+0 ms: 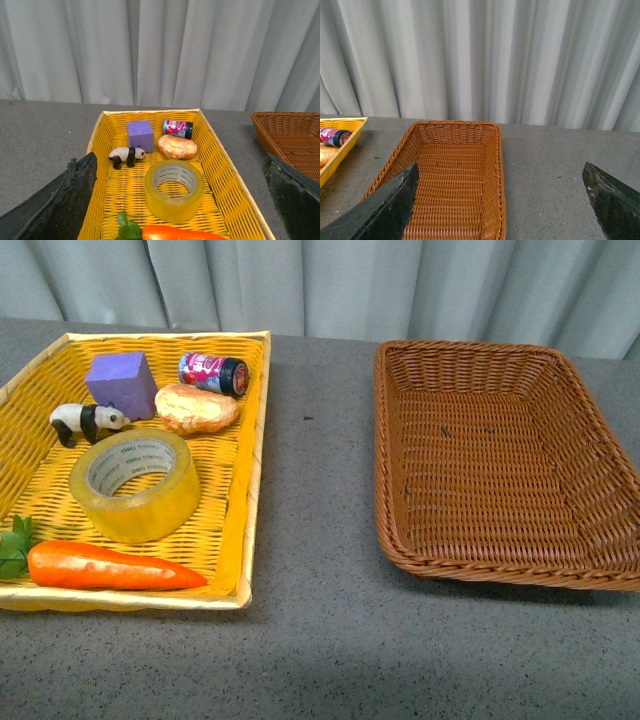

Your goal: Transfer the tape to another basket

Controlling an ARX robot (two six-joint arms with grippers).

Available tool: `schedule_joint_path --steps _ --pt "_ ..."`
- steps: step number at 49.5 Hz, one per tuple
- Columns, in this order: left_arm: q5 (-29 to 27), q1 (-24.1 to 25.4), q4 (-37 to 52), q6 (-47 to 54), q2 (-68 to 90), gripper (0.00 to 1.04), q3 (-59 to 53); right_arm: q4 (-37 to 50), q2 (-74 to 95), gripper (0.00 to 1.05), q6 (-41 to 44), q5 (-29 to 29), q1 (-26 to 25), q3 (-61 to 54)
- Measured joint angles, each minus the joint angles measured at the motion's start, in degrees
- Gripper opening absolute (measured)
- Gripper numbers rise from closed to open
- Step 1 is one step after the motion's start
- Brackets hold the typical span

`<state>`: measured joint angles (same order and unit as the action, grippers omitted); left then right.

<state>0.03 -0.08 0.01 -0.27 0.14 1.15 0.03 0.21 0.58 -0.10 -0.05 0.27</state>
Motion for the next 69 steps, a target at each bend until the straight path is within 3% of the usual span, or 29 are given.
schedule_joint_path --steps 69 --pt "0.0 0.0 0.0 0.0 0.0 0.98 0.0 0.0 0.0 0.96 0.0 0.0 0.0 0.0"
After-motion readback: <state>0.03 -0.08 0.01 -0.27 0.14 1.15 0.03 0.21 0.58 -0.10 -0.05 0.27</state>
